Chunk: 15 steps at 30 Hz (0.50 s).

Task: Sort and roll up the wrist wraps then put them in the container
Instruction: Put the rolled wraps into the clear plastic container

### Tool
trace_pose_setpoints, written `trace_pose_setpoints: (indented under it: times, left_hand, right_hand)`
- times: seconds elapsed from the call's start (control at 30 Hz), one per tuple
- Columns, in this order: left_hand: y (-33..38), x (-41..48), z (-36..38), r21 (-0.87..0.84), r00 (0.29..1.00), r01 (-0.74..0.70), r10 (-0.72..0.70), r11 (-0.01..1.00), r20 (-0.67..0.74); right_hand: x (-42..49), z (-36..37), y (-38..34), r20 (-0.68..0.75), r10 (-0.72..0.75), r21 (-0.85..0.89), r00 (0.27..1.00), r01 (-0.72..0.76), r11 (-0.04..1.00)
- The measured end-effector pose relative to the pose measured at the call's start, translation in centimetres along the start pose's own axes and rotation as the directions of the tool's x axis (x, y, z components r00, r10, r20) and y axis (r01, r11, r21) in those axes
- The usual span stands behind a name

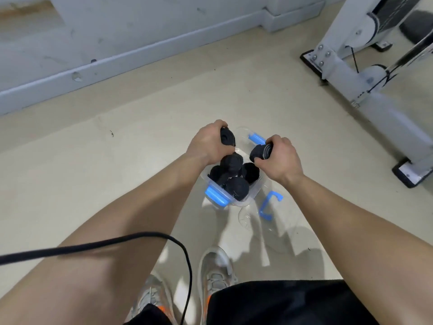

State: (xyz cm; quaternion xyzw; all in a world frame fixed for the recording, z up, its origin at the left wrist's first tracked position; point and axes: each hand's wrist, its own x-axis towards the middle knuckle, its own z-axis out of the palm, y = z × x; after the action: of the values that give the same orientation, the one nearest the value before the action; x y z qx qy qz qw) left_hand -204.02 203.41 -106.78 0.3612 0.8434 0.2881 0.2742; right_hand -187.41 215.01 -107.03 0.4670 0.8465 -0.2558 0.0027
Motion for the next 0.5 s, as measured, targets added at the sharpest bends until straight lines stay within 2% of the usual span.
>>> trace_pose_setpoints:
  times: [0.2,0.37,0.5]
  left_hand:
    - [1.3,4.3,5.6,-0.036,0.997,-0.077,0.078,0.996,0.018]
    - [0.2,7.0,8.9,-0.018,0.996,-0.085,0.086,0.996,0.014]
    - [-0.9,8.1,11.1,0.056,0.995,-0.095,0.094,0.994,0.013]
  right_hand:
    - [3.8,1.0,4.1,0.016,0.014,-0.030,1.000,-0.014,0.999]
    - [5.8,3.7,5.2,0.031,-0.037,-0.185,0.999,0.042,0.982]
    - [6.5,5.6,5.6,0.006,-0.106,-0.365,0.994,0.101,0.925]
